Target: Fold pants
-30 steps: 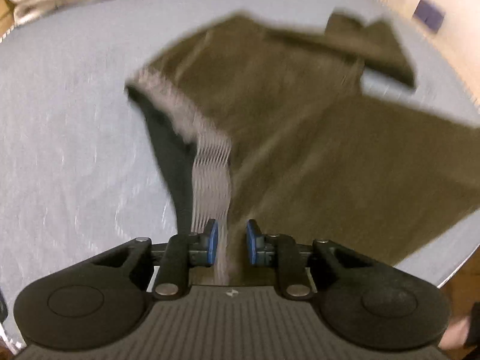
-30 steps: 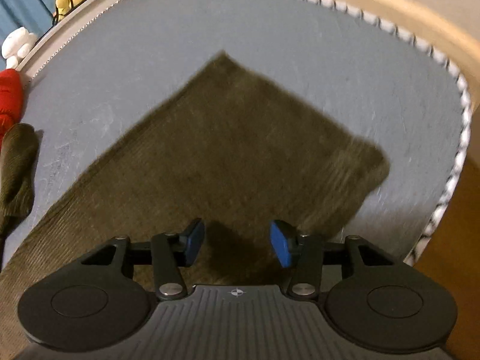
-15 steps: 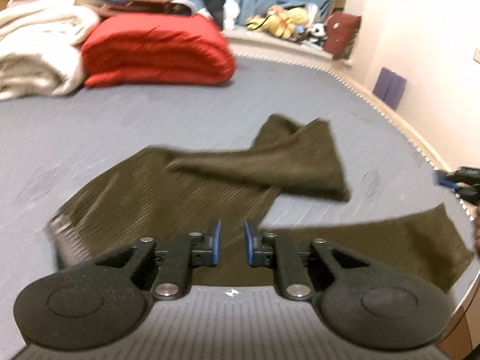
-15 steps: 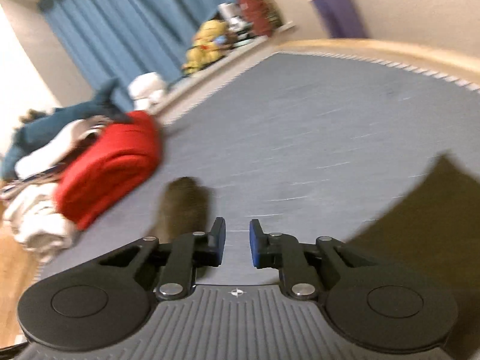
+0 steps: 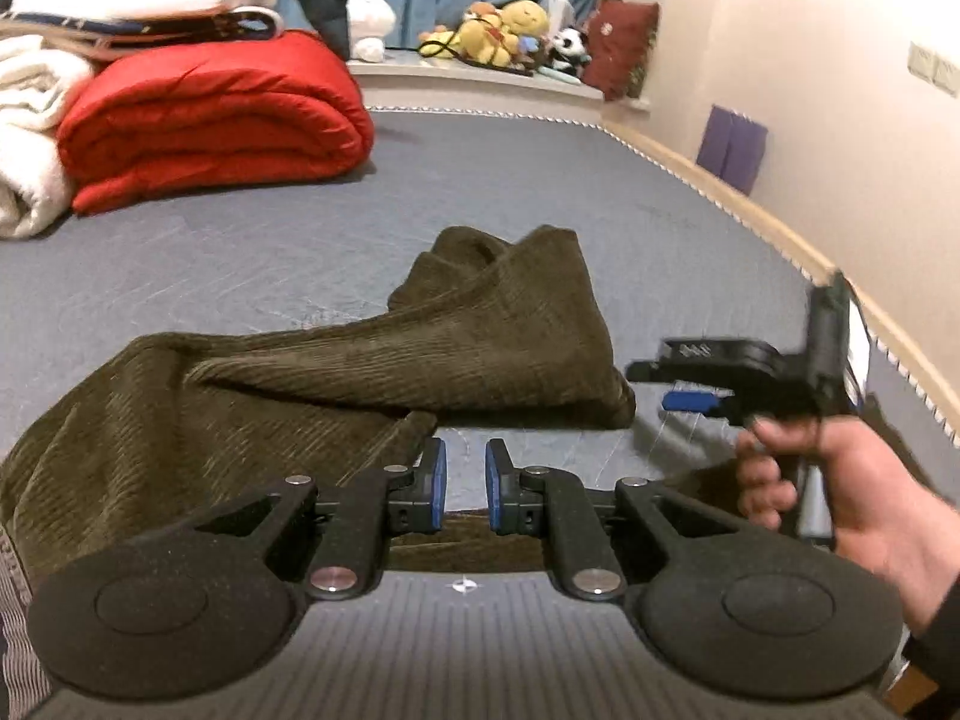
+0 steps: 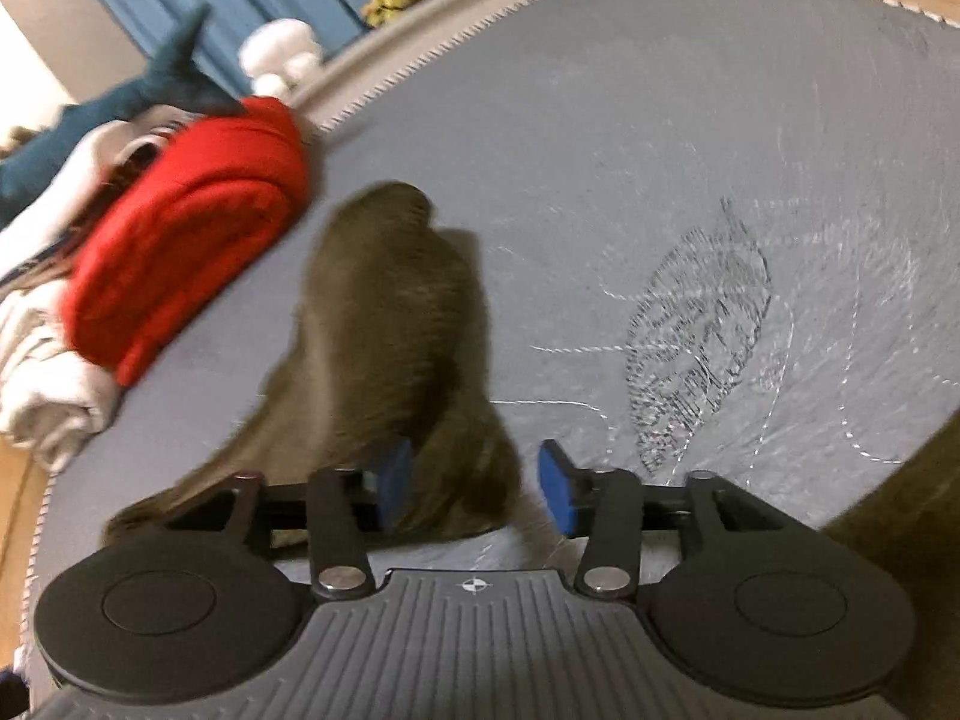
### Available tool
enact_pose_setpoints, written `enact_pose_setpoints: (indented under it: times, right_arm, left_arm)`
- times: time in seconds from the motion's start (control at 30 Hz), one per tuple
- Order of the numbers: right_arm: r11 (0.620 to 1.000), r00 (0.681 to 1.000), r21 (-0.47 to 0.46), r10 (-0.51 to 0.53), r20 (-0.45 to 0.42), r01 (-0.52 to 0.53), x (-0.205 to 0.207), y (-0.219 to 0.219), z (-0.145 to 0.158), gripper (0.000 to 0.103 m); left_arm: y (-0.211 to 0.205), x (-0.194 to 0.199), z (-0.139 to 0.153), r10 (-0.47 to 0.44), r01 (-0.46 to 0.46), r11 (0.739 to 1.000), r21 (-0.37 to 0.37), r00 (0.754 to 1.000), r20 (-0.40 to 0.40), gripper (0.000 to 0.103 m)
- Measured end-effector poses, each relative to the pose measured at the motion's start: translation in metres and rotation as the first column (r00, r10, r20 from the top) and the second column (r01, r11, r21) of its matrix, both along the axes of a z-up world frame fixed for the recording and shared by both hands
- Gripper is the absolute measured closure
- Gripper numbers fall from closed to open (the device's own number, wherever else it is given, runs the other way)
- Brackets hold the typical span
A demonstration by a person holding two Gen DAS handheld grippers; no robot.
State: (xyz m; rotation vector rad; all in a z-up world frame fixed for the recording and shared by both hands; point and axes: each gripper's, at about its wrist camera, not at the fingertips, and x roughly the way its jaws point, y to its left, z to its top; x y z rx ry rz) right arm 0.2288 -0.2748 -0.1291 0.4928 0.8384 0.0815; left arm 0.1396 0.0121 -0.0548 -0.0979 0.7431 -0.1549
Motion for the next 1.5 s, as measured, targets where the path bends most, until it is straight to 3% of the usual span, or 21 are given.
enact_pose_setpoints:
  times: [0.23,0.27,0.33,0.37,0.5,0.6,0.67,0.73,0.77,0.83,0.87,0.9,0.93,1.0,1.1,1.13,1.2,1.3,1.4,1.5]
  right_arm:
    - [1.000,0.999,0.016,0.018,-0.043,-0.018,0.025,0.014,-0.020,0.045]
    - [1.000,0.999,-0.003,0.024,-0.039,-0.024,0.025,0.018,-0.020,0.050]
    - [0.999,0.999,-0.041,0.028,-0.041,-0.029,0.026,0.024,-0.019,0.082]
    - [0.998,0.999,-0.054,0.019,-0.037,-0.021,0.027,0.026,-0.018,0.088]
    - [0.998,0.999,-0.060,0.006,0.044,-0.004,0.018,0.027,0.006,0.093]
    - [0.985,0.972,-0.148,0.117,0.204,-0.087,-0.001,0.054,0.053,0.094]
    - [0.951,0.904,-0.242,0.268,0.334,-0.192,-0.026,0.086,0.088,0.094]
    - [0.886,0.791,-0.342,0.444,0.421,-0.315,-0.060,0.123,0.109,0.094]
    - [0.829,0.715,-0.392,0.549,0.434,-0.399,-0.080,0.143,0.113,0.093]
    - [0.685,0.586,-0.487,0.723,0.365,-0.542,-0.108,0.178,0.105,0.093]
    - [0.601,0.534,-0.497,0.795,0.289,-0.625,-0.120,0.193,0.093,0.092]
    - [0.547,0.510,-0.484,0.832,0.219,-0.683,-0.128,0.204,0.080,0.091]
    - [0.524,0.507,-0.475,0.844,0.175,-0.707,-0.132,0.209,0.070,0.091]
    - [0.528,0.535,-0.429,0.837,0.115,-0.733,-0.136,0.208,0.057,0.090]
    - [0.628,0.622,-0.304,0.773,0.130,-0.717,-0.126,0.187,0.067,0.071]
    - [0.675,0.666,-0.257,0.734,0.135,-0.692,-0.119,0.178,0.072,0.068]
    - [0.759,0.753,-0.172,0.648,0.112,-0.628,-0.107,0.158,0.077,0.065]
    - [0.853,0.850,-0.045,0.522,0.073,-0.520,-0.099,0.124,0.072,0.062]
    - [0.905,0.905,0.029,0.424,0.041,-0.425,-0.091,0.107,0.059,0.062]
    - [0.922,0.922,0.028,0.384,0.056,-0.386,-0.089,0.106,0.057,0.062]
  left_arm:
    - [0.026,0.002,-0.003,0.049,-0.049,0.998,-0.042,0.999,-0.018,0.088]
    - [0.029,0.002,-0.001,0.057,-0.058,0.997,-0.047,0.998,-0.018,0.088]
    - [0.034,0.002,0.002,0.068,-0.068,0.996,-0.055,0.998,-0.014,0.088]
    - [0.037,0.000,0.004,0.072,-0.072,0.996,-0.059,0.997,-0.009,0.088]
    - [0.048,-0.006,0.013,0.091,-0.090,0.993,-0.075,0.996,0.007,0.088]
    - [0.059,-0.011,0.021,0.125,-0.123,0.989,-0.084,0.992,0.029,0.088]
    - [0.074,-0.014,0.027,0.165,-0.160,0.982,-0.105,0.986,0.039,0.088]
    - [0.090,-0.016,0.032,0.210,-0.203,0.970,-0.130,0.977,0.041,0.088]
    - [0.097,-0.017,0.033,0.228,-0.221,0.965,-0.139,0.973,0.036,0.089]
    - [0.112,-0.017,0.034,0.262,-0.256,0.953,-0.164,0.965,0.015,0.088]
    - [0.118,-0.017,0.034,0.275,-0.270,0.948,-0.171,0.961,0.008,0.089]
    - [0.123,-0.017,0.033,0.286,-0.282,0.943,-0.175,0.958,-0.002,0.088]
    - [0.127,-0.017,0.032,0.294,-0.291,0.940,-0.178,0.956,-0.012,0.088]
    - [0.131,-0.019,0.030,0.302,-0.302,0.936,-0.183,0.953,-0.031,0.088]
    - [0.130,-0.017,0.028,0.271,-0.277,0.942,-0.190,0.961,-0.055,0.087]
    - [0.128,-0.016,0.027,0.254,-0.261,0.946,-0.190,0.965,-0.060,0.087]
    - [0.122,-0.013,0.024,0.226,-0.234,0.952,-0.196,0.972,-0.067,0.085]
    - [0.109,-0.006,0.019,0.138,-0.153,0.966,-0.208,0.987,-0.084,0.071]
    - [0.085,0.001,0.012,0.031,-0.049,0.975,-0.215,0.996,-0.089,0.059]
    - [0.059,0.008,0.006,-0.082,0.061,0.973,-0.223,0.993,-0.084,0.050]
